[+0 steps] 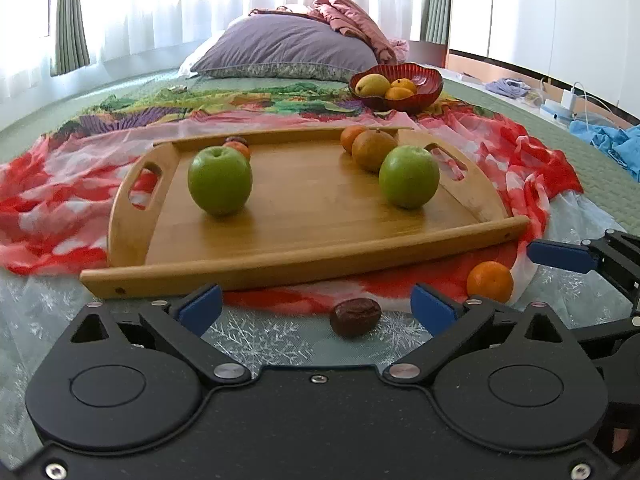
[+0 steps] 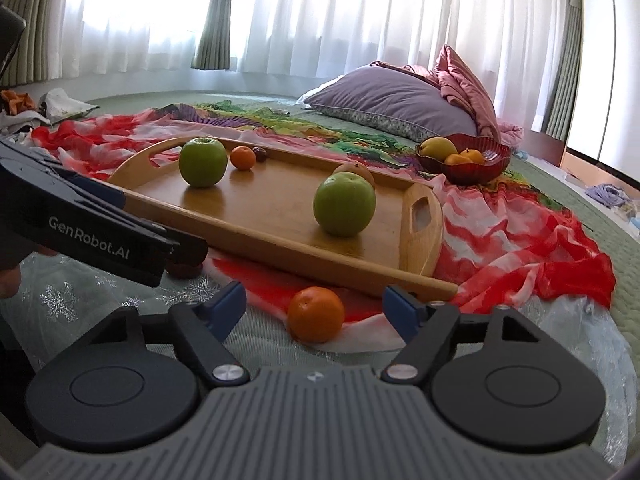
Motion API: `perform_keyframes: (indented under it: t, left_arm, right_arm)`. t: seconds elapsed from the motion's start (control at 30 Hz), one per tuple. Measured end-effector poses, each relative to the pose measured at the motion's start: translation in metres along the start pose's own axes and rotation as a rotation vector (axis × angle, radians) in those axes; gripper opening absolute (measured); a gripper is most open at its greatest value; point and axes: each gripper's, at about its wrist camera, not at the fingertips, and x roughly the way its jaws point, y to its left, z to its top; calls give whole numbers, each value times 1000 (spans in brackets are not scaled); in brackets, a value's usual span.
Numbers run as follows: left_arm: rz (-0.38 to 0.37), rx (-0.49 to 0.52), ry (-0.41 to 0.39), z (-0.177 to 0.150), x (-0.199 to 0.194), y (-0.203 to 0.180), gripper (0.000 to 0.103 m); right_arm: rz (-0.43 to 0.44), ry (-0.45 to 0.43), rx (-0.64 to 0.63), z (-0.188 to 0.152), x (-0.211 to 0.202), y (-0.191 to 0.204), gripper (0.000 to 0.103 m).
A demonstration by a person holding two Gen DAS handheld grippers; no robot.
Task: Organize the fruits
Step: 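Grasp the second brown date with the left tool while the right tool grasps a tangerine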
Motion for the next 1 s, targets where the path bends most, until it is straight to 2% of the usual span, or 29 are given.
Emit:
perform_keyframes:
  t: [0.2,0.27,0.37,0.57,1.0]
  left_arm:
    - [-26,-8,16,-6,0,-1,81]
    - [-43,-1,15,-6,0,-3,67]
    - [-65,-8,20,-7,0,-5,53]
    - [-100,-27,17,-8,1,-10,44]
    - [-82,-43,35,-12,6,-15,32]
  right_arm:
    - [-5,-12,29,-4,0,0,75]
    - [0,-15,28,-5,-1,1,74]
    - [6,-25,30,-5,-1,3,69]
    - [-7,-30,39,-5,-1,5,63]
    - [-23,-15,59,-10,4,6,55]
